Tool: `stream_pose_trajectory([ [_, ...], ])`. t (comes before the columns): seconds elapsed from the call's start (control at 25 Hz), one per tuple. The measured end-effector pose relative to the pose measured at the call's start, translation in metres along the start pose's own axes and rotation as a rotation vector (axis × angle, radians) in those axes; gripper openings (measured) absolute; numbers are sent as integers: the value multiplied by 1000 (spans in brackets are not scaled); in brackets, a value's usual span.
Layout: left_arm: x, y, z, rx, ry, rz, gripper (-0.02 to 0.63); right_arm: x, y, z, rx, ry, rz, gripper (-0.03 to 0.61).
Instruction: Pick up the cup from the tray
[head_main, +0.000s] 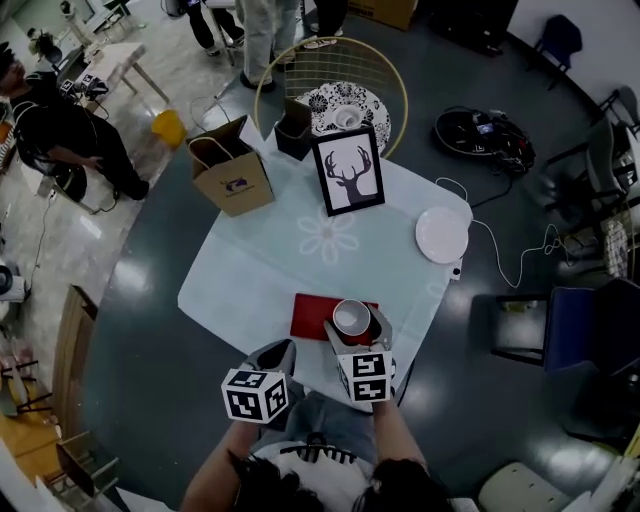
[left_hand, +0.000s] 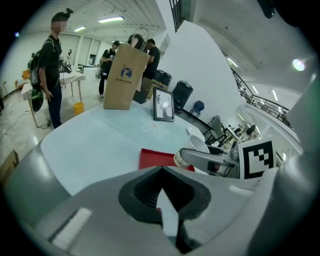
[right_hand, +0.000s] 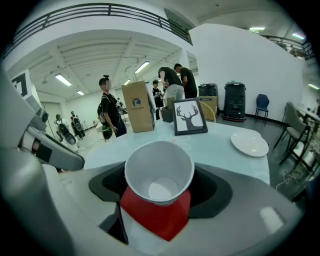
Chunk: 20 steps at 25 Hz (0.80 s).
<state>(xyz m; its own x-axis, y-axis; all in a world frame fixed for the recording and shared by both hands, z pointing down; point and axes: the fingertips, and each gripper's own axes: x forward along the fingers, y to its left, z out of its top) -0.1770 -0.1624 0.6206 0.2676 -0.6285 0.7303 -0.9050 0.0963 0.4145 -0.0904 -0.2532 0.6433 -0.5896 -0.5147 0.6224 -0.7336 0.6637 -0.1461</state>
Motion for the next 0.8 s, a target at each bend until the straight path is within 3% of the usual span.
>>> stream_pose_trajectory([
  [0.4,17,-63,9,204,5,-112,0,-27,-63,7,13,-25,-130,373],
  [0.56,26,-77,10,195,6,-132,0,-34,-85,2,26,-27,-168,373],
  [0.72,31,-80,20,100,-38,-115,0,-37,-107,-12,60,-12,-205,373],
  [0.8,33,-81,25,89,-52,-103,0,-39,-115,-18,68,-3,-211,373],
])
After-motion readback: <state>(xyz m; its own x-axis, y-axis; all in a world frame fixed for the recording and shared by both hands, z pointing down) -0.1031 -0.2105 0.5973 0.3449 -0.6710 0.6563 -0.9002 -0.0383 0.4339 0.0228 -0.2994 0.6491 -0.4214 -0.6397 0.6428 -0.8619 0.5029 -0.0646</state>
